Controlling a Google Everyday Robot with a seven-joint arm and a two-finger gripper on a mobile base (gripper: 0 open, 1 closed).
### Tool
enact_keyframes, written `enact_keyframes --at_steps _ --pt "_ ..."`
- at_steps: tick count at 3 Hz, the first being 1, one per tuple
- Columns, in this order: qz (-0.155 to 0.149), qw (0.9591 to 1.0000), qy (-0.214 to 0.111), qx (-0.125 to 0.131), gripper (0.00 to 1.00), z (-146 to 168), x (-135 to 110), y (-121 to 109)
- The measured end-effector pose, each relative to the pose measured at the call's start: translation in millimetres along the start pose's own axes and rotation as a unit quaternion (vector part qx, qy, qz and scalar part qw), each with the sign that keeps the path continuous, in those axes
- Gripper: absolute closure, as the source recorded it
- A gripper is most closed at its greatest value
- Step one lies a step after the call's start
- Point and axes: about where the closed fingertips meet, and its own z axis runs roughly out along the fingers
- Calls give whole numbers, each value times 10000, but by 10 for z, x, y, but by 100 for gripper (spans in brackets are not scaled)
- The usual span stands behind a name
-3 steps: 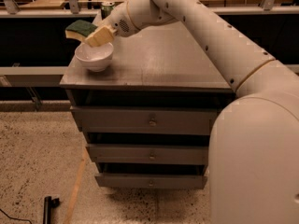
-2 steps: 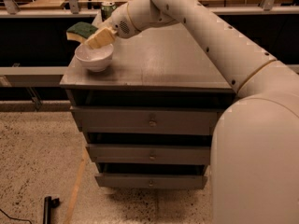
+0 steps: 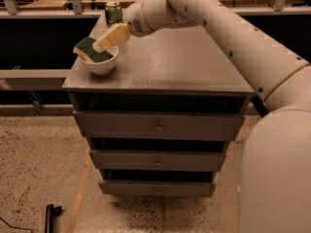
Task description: Place sponge into white bowl
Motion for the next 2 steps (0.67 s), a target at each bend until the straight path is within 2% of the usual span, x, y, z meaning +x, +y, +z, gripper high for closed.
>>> enact_keyframes --at_steps 1,2 --pt "172 9968 -154 761 0 -500 1 -289" --pt "368 9829 -150 1796 0 -1203 132 -623"
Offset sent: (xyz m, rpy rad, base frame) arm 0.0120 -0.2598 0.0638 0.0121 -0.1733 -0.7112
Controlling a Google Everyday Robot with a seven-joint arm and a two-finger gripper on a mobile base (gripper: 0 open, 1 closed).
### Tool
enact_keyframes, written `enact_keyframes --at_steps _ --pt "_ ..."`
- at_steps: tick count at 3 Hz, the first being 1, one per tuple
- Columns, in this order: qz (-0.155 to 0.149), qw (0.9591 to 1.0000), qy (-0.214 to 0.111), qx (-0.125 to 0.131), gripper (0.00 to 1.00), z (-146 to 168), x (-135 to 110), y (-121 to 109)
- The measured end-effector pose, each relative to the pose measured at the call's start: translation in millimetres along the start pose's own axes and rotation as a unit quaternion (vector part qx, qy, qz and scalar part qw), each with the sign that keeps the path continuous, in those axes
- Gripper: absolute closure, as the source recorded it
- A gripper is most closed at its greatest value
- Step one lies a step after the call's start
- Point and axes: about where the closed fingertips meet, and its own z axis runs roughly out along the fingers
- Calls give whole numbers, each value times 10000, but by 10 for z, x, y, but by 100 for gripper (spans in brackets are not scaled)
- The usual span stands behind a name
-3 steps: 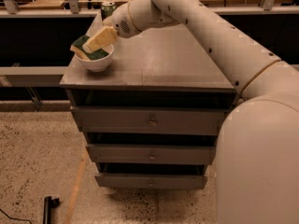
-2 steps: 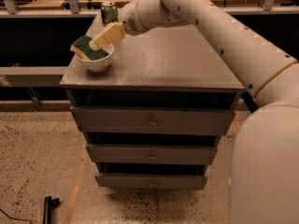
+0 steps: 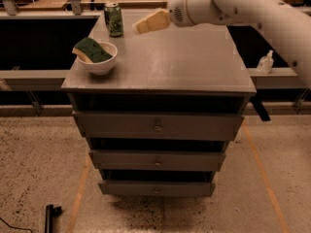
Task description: Place sponge into white bowl
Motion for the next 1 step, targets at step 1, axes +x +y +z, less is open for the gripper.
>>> enact_keyframes --at_steps 1 --pt "90 9997 -102 207 0 0 -6 -58"
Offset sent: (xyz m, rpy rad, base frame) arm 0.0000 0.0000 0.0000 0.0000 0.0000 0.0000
